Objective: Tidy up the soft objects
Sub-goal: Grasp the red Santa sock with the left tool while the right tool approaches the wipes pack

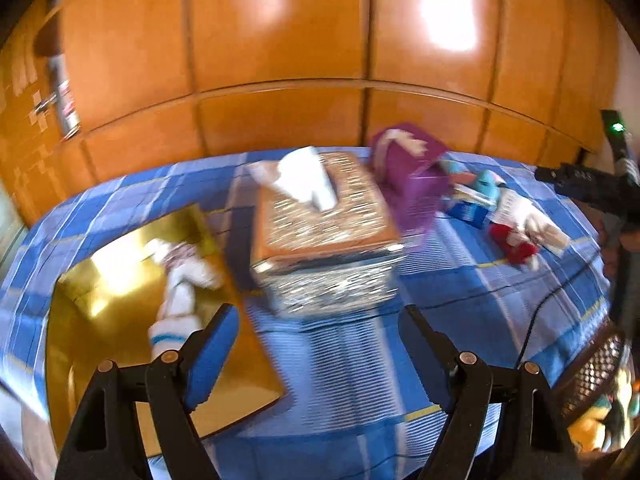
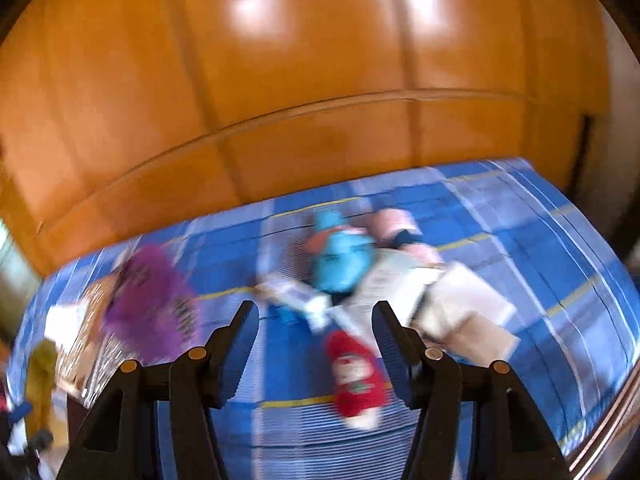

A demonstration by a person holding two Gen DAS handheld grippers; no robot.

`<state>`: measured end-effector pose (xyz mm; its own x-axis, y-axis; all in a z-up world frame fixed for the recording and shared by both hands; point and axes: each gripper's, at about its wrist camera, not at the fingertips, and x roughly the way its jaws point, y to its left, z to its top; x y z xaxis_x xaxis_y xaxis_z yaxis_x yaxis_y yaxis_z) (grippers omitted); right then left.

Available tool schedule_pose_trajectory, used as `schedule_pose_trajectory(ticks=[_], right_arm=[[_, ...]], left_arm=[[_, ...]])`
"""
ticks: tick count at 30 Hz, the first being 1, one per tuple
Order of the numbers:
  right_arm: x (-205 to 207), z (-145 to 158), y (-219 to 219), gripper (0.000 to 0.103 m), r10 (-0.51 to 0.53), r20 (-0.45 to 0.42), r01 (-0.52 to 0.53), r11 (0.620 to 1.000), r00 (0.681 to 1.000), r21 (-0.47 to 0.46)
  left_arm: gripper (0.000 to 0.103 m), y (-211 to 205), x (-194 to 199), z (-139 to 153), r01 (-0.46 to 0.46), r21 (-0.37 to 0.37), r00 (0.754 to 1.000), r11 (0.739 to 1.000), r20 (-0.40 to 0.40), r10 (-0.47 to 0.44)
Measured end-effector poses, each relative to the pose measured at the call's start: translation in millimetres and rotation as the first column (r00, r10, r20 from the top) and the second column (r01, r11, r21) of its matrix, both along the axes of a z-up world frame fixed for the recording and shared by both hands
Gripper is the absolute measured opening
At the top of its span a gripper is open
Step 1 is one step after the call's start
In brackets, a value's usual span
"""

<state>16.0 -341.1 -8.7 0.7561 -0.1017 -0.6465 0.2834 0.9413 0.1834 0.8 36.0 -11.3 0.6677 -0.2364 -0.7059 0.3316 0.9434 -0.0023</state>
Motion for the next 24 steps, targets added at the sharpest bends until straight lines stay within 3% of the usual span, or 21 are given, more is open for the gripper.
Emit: schedule_pose_trajectory(ticks=[4, 10, 12, 15, 24], right_arm=[[-12.4, -3.9, -54.8, 0.059, -0.171, 0.016, 0.169, 0.983, 0.985, 0.074], [-23.3, -17.5, -96.6, 0.06, -0.32, 0.033, 0.311, 0.937, 0.947, 0.16], [-24.1, -21.0, -101.2, 0.06, -0.337, 0.032, 0.326, 0.927, 0.941, 0.185], [-29.2, -16.4, -100.9, 0.06, -0.339, 0.082, 0.32, 0.929, 0.937, 0.186], [-37.0, -22.2, -112.7, 0.06, -0.346, 0.104, 0.3, 0.902, 0.932, 0.312]], left_arm=[[0.078, -40.1, 5.2, 2.5, 0.134, -0.005, 0.991, 0.991, -0.019, -0.134], [0.066, -100.7, 28.1, -5.1, 0.266, -0.044, 0.957, 0.963, -0.107, -0.27], [0.06, -120.2, 34.9, -10.2, 0.294, -0.065, 0.942, 0.954, -0.149, -0.3], [0.06, -161.7, 40.6, -16.6, 0.35, -0.059, 0.918, 0.935, -0.175, -0.355], [0.06, -259.1, 71.4, -51.0, 0.432, -0.085, 0.853, 0.898, -0.285, -0.437]])
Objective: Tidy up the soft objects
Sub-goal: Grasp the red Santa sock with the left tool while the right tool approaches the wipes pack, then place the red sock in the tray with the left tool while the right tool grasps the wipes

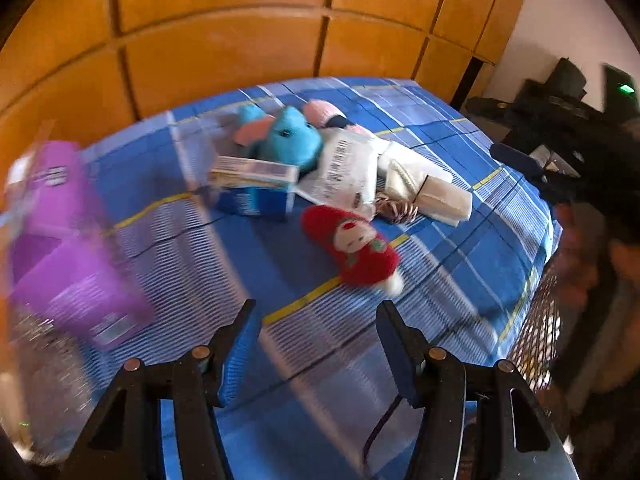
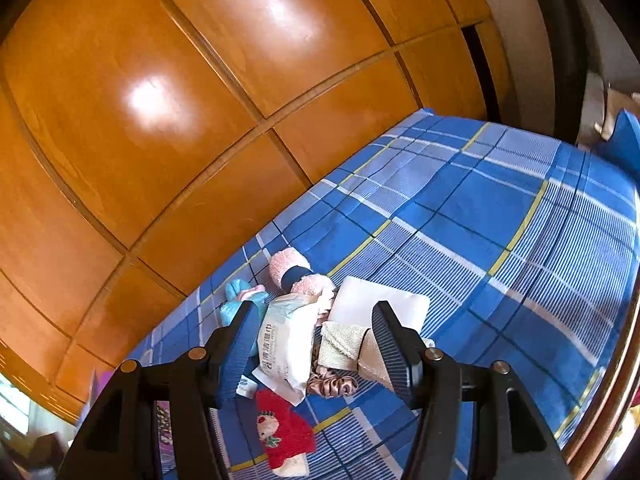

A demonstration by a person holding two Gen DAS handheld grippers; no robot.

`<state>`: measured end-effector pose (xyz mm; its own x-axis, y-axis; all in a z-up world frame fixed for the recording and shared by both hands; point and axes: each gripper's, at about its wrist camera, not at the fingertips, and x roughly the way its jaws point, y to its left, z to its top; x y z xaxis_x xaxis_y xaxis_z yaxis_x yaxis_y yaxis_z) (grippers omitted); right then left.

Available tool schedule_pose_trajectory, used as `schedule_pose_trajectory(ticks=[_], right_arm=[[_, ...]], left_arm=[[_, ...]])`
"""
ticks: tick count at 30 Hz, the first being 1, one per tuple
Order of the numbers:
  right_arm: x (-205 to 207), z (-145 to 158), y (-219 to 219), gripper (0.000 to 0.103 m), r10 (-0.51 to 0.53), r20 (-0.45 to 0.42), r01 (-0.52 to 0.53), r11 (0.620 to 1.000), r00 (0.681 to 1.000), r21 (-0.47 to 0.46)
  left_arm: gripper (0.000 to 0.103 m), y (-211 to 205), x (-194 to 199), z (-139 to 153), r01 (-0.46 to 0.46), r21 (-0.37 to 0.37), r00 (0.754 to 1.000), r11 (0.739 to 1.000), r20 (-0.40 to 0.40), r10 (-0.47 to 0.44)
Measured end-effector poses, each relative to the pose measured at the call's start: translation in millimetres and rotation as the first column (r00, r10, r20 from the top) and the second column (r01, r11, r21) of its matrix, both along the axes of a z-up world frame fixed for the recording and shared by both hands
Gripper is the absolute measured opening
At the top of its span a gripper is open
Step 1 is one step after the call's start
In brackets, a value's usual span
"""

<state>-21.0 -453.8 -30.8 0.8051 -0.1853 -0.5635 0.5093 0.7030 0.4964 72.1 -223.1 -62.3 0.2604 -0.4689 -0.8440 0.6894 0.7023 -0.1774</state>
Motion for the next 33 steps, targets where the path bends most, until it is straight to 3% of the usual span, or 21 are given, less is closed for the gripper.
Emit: schedule_pose_trajectory(ticks=[6, 14, 16, 17, 18, 24, 33], right_arm=[[0.0, -3.6, -4.0, 0.06, 0.008, 0.013, -0.008, 0.999, 1.0, 0.036], [2.0, -6.4, -4.7, 0.06, 0.015, 0.001, -0.015, 0.998, 1.0, 0.055], [3.0, -6.8, -4.9, 0.06, 0.013, -0.006, -0.012, 0.999, 1.0, 0.053], [4.0, -6.9, -4.3, 0.06, 0.013, -0.012, -0.013, 0.999, 1.0, 0.048], [5.3, -7.0, -3.3, 0.06, 0.016, -0.02, -0.015, 0.999, 1.0, 0.041], [25.2, -11.1, 9.2, 0.06, 0.079, -0.129, -0.082, 0.997, 0.988, -0.015], [87.4, -38.5, 32.7, 0.06, 0.221, -0.332, -0.215, 0.975, 0.917, 0.056]], left_arm=[[0.06, -43.6, 26.6, -22.3, -0.023, -0.029, 0.993, 0.999, -0.113, 0.02], [0.06, -79.1, 39.8, -56.6, -0.035, 0.014, 0.991, 0.999, -0.125, 0.036], [0.045, -78.2, 35.2, -56.0, -0.02, 0.024, 0.996, 1.0, -0.087, 0.022], [0.031, -75.5, 33.7, -55.0, -0.007, 0.01, 0.996, 1.0, -0.091, 0.007], [0.028, -71.4, 32.4, -53.6, -0.001, -0.003, 0.995, 1.0, -0.097, 0.001], [0.026, -20.7, 22.3, -50.5, -0.024, -0.01, 0.997, 1.0, -0.076, 0.023], [0.026, 48.9, -8.2, -52.3, -0.036, -0.011, 0.999, 0.999, -0.038, 0.035]])
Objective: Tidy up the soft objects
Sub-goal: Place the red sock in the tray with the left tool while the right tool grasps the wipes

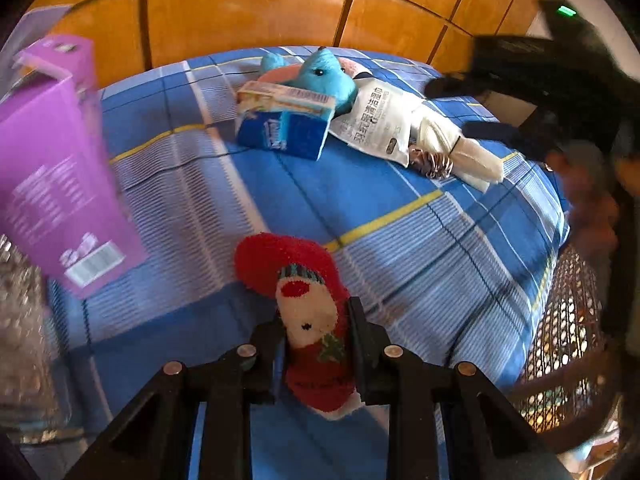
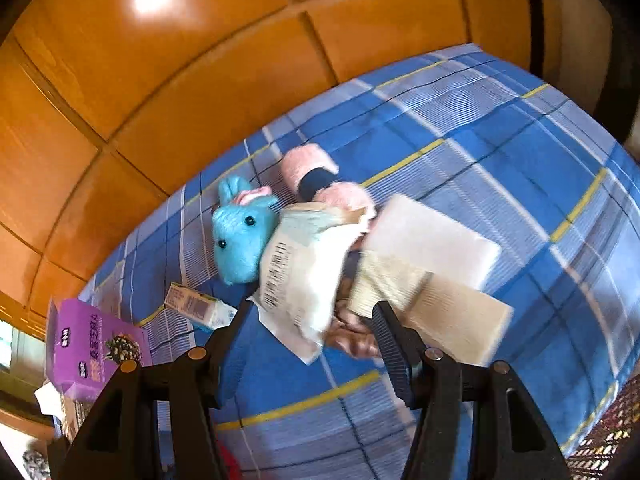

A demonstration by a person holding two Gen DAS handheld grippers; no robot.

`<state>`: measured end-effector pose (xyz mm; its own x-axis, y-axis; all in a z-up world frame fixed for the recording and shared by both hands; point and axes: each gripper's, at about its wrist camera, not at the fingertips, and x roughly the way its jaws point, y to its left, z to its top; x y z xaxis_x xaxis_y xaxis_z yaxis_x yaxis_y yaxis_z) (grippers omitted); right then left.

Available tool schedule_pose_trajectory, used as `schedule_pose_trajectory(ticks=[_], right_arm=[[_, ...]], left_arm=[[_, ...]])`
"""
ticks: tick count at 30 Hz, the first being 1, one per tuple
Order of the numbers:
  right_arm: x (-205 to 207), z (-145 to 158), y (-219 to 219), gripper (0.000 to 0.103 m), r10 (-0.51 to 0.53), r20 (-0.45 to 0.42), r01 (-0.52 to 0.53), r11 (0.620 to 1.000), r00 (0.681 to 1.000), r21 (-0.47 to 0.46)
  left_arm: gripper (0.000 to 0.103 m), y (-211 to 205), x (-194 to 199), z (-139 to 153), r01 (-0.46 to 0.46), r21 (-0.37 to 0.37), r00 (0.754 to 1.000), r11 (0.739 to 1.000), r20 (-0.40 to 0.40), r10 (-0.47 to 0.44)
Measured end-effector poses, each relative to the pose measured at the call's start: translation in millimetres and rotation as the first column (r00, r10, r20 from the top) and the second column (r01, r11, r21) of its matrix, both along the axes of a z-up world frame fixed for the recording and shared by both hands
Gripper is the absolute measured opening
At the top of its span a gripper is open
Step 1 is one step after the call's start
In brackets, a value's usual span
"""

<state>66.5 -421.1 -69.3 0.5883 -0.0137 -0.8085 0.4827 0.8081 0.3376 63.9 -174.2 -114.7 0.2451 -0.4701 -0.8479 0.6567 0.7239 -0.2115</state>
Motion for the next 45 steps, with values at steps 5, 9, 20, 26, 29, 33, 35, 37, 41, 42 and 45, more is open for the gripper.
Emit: schedule_pose_trajectory(ticks=[5, 9, 20, 26, 29, 33, 35, 37, 41, 42, 45], right_arm=[[44.8, -16.3, 11.2, 0.062, 0.023, -0.119, -0.03, 0.998, 0.993, -0.059], [64.1, -30.2, 14.9, 0.073, 0.006, -0.138, -0.017, 0.996, 0.99, -0.084], [71.0, -35.7, 20.5, 0.047, 0.041, -0.166, -0.066, 0.987, 0.985, -0.147], [49.5, -20.4, 15.5, 0.046, 0.002, -0.114, -0.018, 0.991, 0.993, -0.135], [44.3, -15.8, 7.7, 0.046, -0.041, -0.089, 0.028, 0.99, 0.995, -0.137], [38.7, -5.8, 2.7, 0.046, -0.063, -0.037, 0.058, 0.99, 0.997, -0.131], [38.2, -5.4, 1.3, 0.046, -0.07, -0.032, 0.066, 0.991, 0.997, -0.119], [37.3, -5.3, -1.8, 0.046, -0.076, -0.026, 0.073, 0.992, 0.997, -0.099], [37.4, -3.3, -3.7, 0.046, -0.07, -0.005, 0.07, 0.994, 0.998, -0.085], [37.1, -3.2, -3.2, 0.046, -0.066, -0.002, 0.065, 0.994, 0.998, -0.084], [39.2, -4.0, -1.1, 0.046, -0.038, 0.007, 0.039, 0.996, 0.999, -0.081]], left_arm=[[0.026, 16.4, -5.4, -1.7, -0.029, -0.037, 1.0, 0.999, -0.007, 0.029], [0.026, 25.1, -7.7, -0.4, -0.051, -0.066, 0.999, 0.997, -0.016, 0.05], [0.027, 29.4, -15.4, 2.4, -0.057, -0.08, 0.998, 0.995, 0.012, 0.059], [0.025, 27.2, -17.9, 15.8, -0.036, -0.057, 0.999, 0.998, 0.033, 0.038], [0.025, 21.5, -19.3, 38.0, -0.012, -0.077, 0.997, 0.997, 0.074, 0.018], [0.025, 8.0, -8.4, 71.7, 0.009, -0.093, 0.992, 0.996, 0.127, 0.003], [0.025, -2.9, 4.2, 86.7, 0.013, -0.088, 0.99, 0.996, 0.143, 0.0], [0.025, -11.8, 17.2, 99.8, 0.012, -0.092, 0.989, 0.996, 0.151, 0.002], [0.025, -30.3, 49.0, 121.2, -0.003, -0.095, 0.986, 0.995, 0.163, 0.019], [0.025, -35.0, 59.8, 126.7, -0.02, -0.095, 0.985, 0.995, 0.168, 0.036], [0.025, -31.4, 97.9, 142.8, -0.097, -0.108, 0.978, 0.989, 0.174, 0.115]])
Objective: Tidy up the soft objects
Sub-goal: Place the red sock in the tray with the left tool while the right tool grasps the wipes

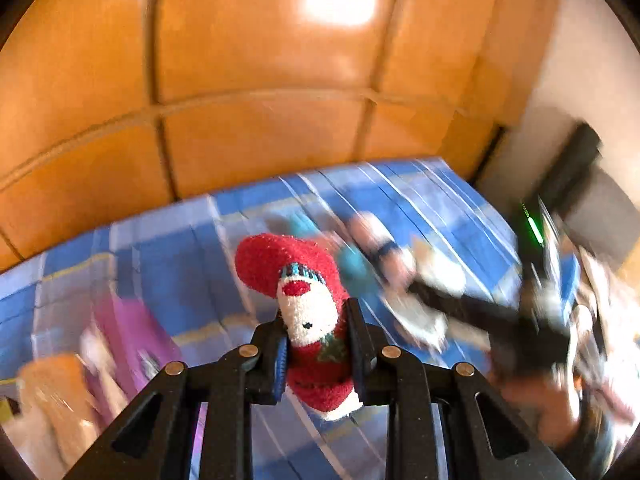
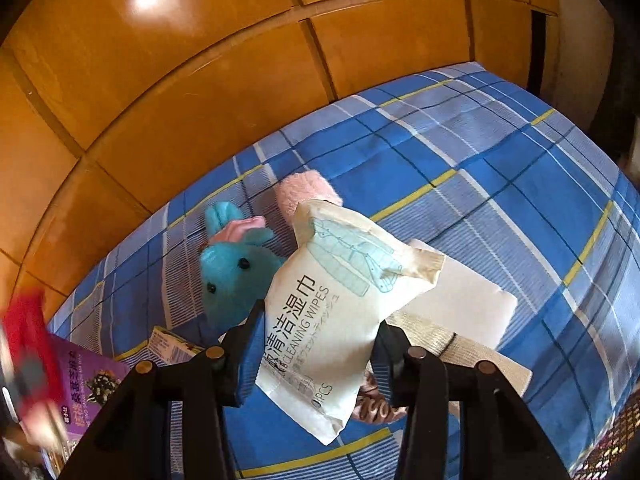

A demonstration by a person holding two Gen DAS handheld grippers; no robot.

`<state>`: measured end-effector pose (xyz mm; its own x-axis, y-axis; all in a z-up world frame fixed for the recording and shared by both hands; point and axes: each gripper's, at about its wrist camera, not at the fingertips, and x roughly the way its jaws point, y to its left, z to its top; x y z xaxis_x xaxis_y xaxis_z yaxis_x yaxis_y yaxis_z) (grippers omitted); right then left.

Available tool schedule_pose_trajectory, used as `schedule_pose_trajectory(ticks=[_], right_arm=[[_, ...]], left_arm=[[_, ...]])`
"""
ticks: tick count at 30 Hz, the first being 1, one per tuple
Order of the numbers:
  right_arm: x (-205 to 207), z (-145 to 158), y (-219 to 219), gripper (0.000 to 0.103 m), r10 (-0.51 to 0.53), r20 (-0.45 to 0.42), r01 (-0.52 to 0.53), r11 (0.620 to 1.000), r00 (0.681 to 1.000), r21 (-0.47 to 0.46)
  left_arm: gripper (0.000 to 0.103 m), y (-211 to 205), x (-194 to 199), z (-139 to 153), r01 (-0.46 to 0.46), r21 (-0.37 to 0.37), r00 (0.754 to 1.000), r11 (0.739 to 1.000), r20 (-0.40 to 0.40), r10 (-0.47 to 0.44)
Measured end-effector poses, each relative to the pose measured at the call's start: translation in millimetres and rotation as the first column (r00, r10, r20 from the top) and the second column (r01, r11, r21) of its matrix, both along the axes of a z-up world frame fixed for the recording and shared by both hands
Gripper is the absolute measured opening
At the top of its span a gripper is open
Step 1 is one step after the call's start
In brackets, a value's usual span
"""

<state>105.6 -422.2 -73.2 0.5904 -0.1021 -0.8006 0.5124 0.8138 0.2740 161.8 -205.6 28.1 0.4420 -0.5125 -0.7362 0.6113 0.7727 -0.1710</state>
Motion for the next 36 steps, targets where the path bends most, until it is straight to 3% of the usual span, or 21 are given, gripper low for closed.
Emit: schedule_pose_trajectory(ticks=[6, 11, 18, 23, 25, 30, 32, 36], right_arm=[[7.6, 1.5, 13.8, 0.047, 0.075, 0.012, -0.075, 0.996, 0.997, -0.045], [11.8, 3.2, 23.6, 0.047, 0.104, 0.003, -0.103, 0.991, 0.995, -0.088], [12.7, 3.1, 27.7, 0.046, 0.097, -0.013, -0.098, 0.988, 0.995, -0.122], [12.8, 4.1, 30.0, 0.046, 0.088, -0.022, -0.09, 0.985, 0.996, -0.149], [13.2, 3.9, 29.6, 0.047, 0.085, -0.024, -0.088, 0.984, 0.996, -0.157], [14.0, 1.9, 28.8, 0.046, 0.073, -0.031, -0.077, 0.982, 0.997, -0.175], [13.9, 1.9, 29.2, 0.046, 0.068, -0.03, -0.073, 0.98, 0.997, -0.185], [14.9, 1.5, 30.6, 0.046, 0.06, -0.03, -0.065, 0.975, 0.998, -0.21]], left_arm=[[0.025, 62.3, 66.3, 33.6, -0.22, -0.016, 0.973, 0.975, 0.072, 0.221], [0.025, 146.7, 71.9, 39.5, -0.364, -0.001, 0.924, 0.931, 0.123, 0.361], [0.025, 270.8, 26.6, 17.4, -0.546, -0.025, 0.832, 0.838, 0.105, 0.545], [0.025, 347.2, -30.6, -17.8, -0.662, -0.025, 0.747, 0.749, 0.055, 0.663], [0.025, 364.4, -51.3, -38.5, -0.693, -0.006, 0.721, 0.721, 0.017, 0.693], [0.026, 383.2, -89.5, -81.9, -0.729, 0.045, 0.682, 0.683, -0.04, 0.731], [0.026, 386.8, -99.0, -91.1, -0.739, 0.055, 0.67, 0.671, -0.045, 0.741], [0.03, 403.4, -112.0, -105.4, -0.777, 0.048, 0.623, 0.627, -0.08, 0.778]])
